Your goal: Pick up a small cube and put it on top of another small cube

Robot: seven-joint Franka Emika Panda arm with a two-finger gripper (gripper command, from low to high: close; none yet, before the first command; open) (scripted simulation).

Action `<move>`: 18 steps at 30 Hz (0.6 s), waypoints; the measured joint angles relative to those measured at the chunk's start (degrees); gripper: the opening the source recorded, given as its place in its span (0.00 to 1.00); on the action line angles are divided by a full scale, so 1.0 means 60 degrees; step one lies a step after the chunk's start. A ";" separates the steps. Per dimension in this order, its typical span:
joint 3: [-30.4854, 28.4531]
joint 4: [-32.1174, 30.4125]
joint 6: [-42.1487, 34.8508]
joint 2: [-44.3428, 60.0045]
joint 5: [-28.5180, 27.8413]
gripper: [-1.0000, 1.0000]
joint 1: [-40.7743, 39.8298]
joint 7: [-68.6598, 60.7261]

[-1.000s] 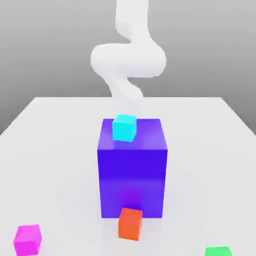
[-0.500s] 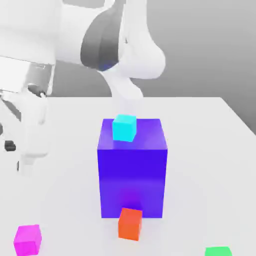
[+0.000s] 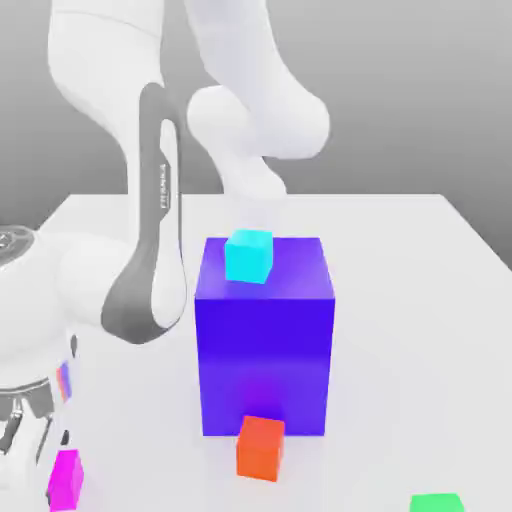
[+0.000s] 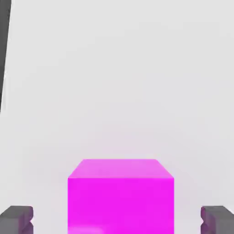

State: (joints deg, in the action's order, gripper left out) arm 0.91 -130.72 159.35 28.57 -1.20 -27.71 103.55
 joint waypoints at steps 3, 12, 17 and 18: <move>0.0001 0.0000 0.0022 0.0001 -0.0002 0.00 -0.0001 0.0002; 0.0458 -0.0072 -0.1396 -0.1355 -0.0160 0.00 0.0826 0.0619; 0.1194 0.0273 -0.1899 -0.1401 -0.0540 0.00 0.2378 0.1815; 0.1339 0.0333 -0.1986 -0.1421 -0.0614 0.00 0.2676 0.2052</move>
State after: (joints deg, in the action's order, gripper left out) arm 8.94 -128.72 147.43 20.05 -4.89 -11.65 115.87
